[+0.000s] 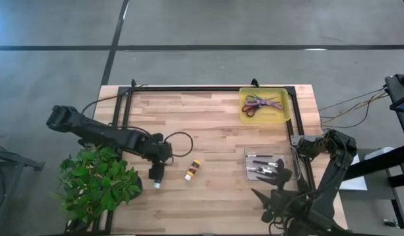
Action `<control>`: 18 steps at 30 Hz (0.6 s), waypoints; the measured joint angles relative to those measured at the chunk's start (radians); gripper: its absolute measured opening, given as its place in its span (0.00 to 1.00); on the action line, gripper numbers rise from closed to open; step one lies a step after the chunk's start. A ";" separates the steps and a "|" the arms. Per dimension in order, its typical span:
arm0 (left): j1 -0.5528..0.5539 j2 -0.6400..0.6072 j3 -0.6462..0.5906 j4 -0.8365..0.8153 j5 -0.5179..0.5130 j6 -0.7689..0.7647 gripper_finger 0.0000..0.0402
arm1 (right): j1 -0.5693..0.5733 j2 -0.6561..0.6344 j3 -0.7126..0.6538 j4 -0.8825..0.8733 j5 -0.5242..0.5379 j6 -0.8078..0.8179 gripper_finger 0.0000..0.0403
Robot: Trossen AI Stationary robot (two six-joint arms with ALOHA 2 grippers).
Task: Pick & Place Paint Supplies
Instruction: Put the blue paint bottle into the black bin
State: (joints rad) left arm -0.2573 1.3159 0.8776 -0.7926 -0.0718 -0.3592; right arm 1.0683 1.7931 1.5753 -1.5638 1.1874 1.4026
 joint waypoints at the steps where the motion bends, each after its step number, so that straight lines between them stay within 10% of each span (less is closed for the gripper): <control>1: -0.001 0.005 0.000 -0.015 -0.002 0.041 0.60 | -0.003 0.000 0.000 0.000 0.005 -0.002 0.53; 7: -0.077 0.038 -0.001 -0.024 -0.072 0.521 0.60 | -0.007 0.000 0.000 0.002 0.008 -0.019 0.53; 18: -0.138 0.200 -0.002 -0.116 -0.198 0.842 0.59 | -0.006 -0.004 0.000 0.002 -0.011 -0.023 0.53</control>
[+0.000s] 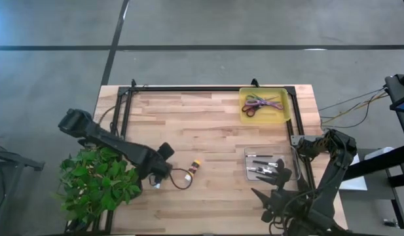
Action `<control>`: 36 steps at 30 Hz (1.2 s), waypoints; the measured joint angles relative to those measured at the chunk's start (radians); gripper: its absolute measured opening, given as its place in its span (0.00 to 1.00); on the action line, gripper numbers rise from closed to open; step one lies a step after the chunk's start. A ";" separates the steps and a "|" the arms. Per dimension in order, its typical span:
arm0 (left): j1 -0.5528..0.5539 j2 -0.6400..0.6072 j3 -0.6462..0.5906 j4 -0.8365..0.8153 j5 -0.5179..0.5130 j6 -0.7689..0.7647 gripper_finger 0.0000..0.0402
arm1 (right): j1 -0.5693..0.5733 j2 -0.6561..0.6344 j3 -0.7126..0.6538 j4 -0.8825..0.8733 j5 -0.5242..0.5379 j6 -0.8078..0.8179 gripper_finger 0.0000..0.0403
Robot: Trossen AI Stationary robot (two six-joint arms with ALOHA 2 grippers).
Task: Pick & Place Paint Supplies
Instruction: Put the blue paint bottle into the black bin
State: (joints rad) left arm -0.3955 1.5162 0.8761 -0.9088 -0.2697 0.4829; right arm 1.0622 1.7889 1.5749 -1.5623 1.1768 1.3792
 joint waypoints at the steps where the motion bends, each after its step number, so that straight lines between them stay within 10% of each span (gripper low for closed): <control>1: -0.004 0.019 0.000 -0.011 -0.001 0.009 0.59 | 0.000 0.000 0.000 0.000 0.000 0.000 0.53; 13: -0.060 0.129 0.000 -0.018 -0.128 0.135 0.59 | 0.000 -0.007 0.006 -0.001 -0.001 -0.018 0.53; 36: -0.160 0.124 0.000 0.108 -0.059 0.172 0.59 | 0.000 -0.015 0.007 -0.001 -0.033 -0.018 0.53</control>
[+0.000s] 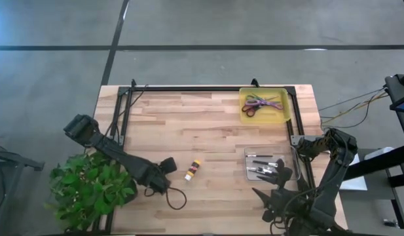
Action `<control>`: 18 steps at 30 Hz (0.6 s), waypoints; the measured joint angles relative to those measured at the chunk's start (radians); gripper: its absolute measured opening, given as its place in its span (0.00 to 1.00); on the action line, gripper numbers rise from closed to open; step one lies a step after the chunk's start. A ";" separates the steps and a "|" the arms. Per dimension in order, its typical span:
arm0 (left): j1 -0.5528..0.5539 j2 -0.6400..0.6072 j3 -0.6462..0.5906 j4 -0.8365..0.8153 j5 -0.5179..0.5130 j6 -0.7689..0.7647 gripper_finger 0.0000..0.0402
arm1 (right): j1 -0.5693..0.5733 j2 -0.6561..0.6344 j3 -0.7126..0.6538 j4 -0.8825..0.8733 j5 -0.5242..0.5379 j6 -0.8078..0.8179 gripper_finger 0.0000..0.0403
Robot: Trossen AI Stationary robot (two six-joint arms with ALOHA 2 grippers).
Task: Pick & Place Paint Supplies
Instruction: Put the blue paint bottle into the black bin
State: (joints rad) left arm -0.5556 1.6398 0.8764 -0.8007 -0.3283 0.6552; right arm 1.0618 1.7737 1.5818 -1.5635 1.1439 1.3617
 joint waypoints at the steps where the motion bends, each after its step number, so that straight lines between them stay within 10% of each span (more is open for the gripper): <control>1: 0.001 0.000 0.000 0.016 0.000 0.002 0.59 | 0.000 0.000 0.000 0.000 0.000 0.000 0.53; 18: 0.071 0.001 0.000 0.042 0.024 -0.159 0.26 | 0.000 0.000 0.000 0.000 -0.019 -0.001 0.53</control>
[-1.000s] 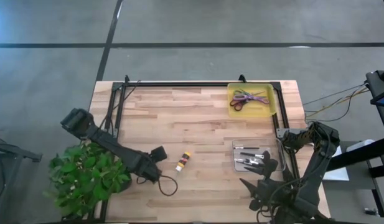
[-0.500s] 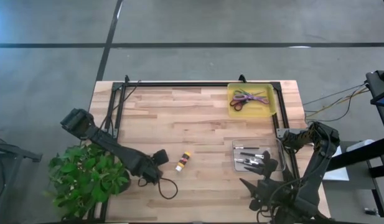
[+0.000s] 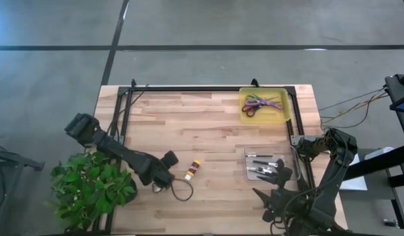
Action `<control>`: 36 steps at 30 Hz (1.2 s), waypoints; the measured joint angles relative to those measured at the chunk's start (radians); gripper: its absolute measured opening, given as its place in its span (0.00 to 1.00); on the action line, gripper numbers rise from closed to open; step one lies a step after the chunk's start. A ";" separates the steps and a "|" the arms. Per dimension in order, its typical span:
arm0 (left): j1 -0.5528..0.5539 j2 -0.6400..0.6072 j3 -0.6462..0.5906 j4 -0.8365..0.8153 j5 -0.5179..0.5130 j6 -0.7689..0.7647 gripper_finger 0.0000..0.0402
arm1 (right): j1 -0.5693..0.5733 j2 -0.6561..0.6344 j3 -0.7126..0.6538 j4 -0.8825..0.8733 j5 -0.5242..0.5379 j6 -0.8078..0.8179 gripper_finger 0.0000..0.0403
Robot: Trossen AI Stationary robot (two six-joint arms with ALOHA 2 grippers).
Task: Pick & Place Paint Supplies
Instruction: Put the blue paint bottle into the black bin
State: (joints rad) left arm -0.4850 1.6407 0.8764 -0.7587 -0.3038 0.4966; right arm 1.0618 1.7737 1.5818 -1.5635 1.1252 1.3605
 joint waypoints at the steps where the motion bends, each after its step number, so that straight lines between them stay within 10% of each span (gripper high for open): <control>1: 0.012 0.000 0.000 0.000 -0.014 -0.025 0.25 | 0.000 0.000 0.000 0.000 0.000 0.000 0.53; 16: 0.029 0.000 0.000 -0.073 -0.254 0.281 0.24 | 0.000 0.000 0.000 0.001 -0.027 0.000 0.53; 24: -0.031 -0.002 0.074 -0.030 -0.220 0.002 0.25 | 0.000 0.000 0.000 0.006 -0.038 0.000 0.53; 36: -0.070 -0.005 0.217 -0.117 -0.299 0.053 0.33 | 0.001 0.000 0.000 0.010 -0.053 0.020 0.53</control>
State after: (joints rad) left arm -0.5549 1.6352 1.0931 -0.8761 -0.6025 0.5498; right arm 1.0626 1.7737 1.5818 -1.5536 1.0718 1.3804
